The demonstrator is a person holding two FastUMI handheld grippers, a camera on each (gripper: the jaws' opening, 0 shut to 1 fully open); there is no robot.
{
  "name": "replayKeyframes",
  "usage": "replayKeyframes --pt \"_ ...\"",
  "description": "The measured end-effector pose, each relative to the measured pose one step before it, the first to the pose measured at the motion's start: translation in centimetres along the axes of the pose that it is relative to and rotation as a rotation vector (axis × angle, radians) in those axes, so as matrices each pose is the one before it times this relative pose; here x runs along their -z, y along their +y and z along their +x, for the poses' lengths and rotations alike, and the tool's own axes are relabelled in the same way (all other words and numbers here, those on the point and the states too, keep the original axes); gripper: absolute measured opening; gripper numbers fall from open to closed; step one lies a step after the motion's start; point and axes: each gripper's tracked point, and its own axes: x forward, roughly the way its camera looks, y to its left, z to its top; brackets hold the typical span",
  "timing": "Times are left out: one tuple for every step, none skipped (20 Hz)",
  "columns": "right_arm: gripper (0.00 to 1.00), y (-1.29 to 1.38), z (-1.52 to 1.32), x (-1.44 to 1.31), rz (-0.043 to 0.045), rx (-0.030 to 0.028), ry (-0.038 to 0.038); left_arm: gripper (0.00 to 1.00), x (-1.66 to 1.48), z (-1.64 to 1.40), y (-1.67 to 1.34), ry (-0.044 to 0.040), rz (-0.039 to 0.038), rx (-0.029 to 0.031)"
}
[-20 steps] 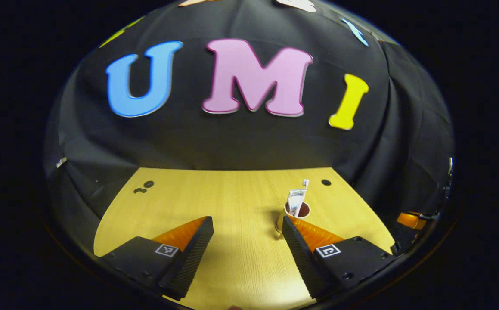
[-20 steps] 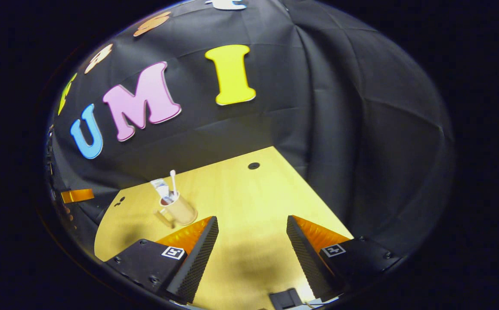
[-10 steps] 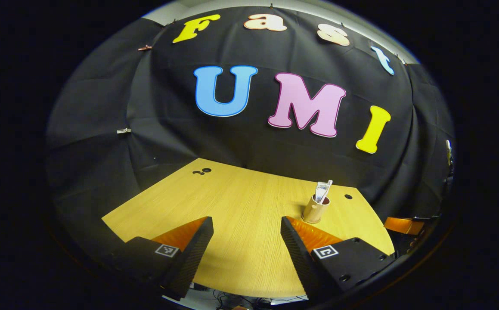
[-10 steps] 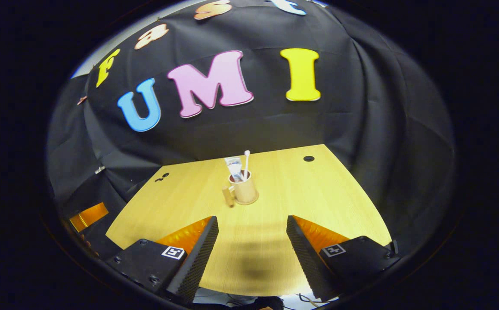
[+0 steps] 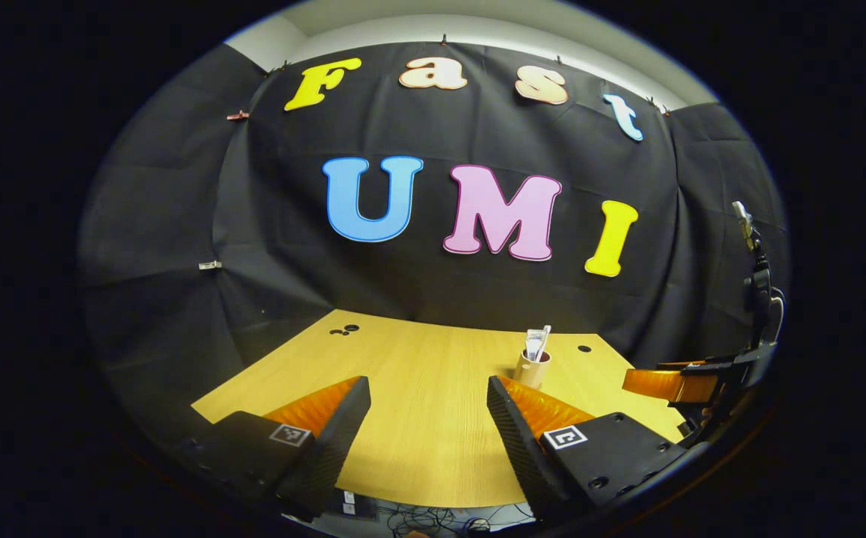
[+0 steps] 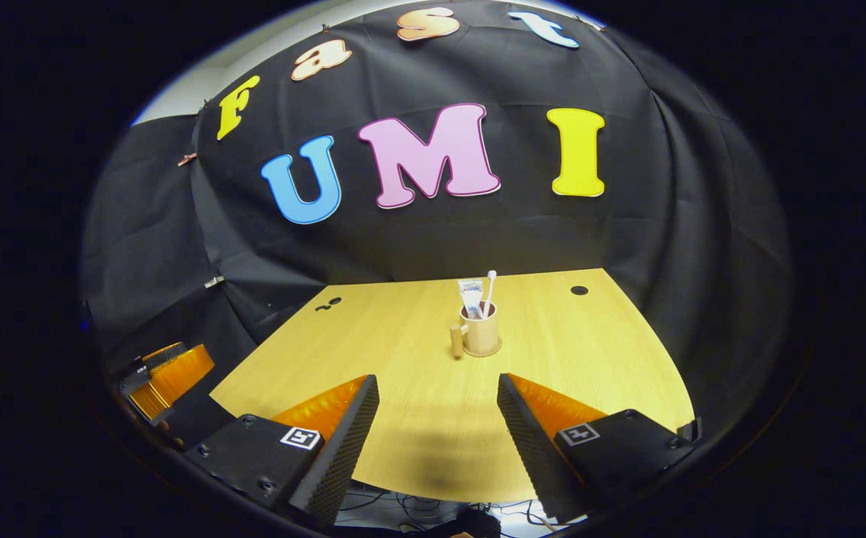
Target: Put the toothbrush and toothpaste on the desktop into the cup, then pick up the cup and place it on the coaster on the desktop.
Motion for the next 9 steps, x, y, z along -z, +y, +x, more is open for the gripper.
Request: replayKeyframes --pt "0.98 0.134 -0.205 -0.352 -0.00255 0.003 -0.01685 0.98 -0.249 -0.318 0.197 -0.00412 0.00491 0.00614" --pt "0.98 0.238 -0.277 -0.37 -0.00479 0.004 -0.01569 0.97 -0.187 -0.17 0.13 -0.00642 0.00586 0.00799" --pt "0.98 -0.054 -0.255 -0.241 -0.00321 0.00685 -0.01255 0.97 -0.346 -0.092 0.114 -0.00845 0.00718 0.00986" --pt "0.98 0.004 -0.134 -0.341 0.0013 0.00822 -0.01494 0.97 -0.255 0.123 0.096 -0.00801 0.0063 0.0148" --pt "0.98 -0.176 -0.107 -0.316 0.00462 0.0129 -0.01081 0.97 -0.318 0.163 -0.033 -0.00003 0.00437 0.01302" --pt "0.98 -0.172 -0.249 -0.278 0.00846 0.01147 -0.01044 0.97 -0.127 0.143 0.538 0.00296 -0.00043 0.00043" --pt "0.98 -0.083 -0.288 -0.428 0.0093 0.01072 -0.01607 0.97 -0.815 -0.164 0.559 -0.02135 -0.00287 -0.01319" --pt "0.98 -0.166 -0.327 -0.397 0.00609 0.01509 -0.01812 0.97 -1.192 0.003 0.166 -0.02888 -0.00287 -0.00122" --pt "0.98 -0.389 -0.309 -0.174 -0.00051 0.02195 -0.01963 0.97 -0.871 0.014 -0.453 -0.0216 0.00205 0.01629"
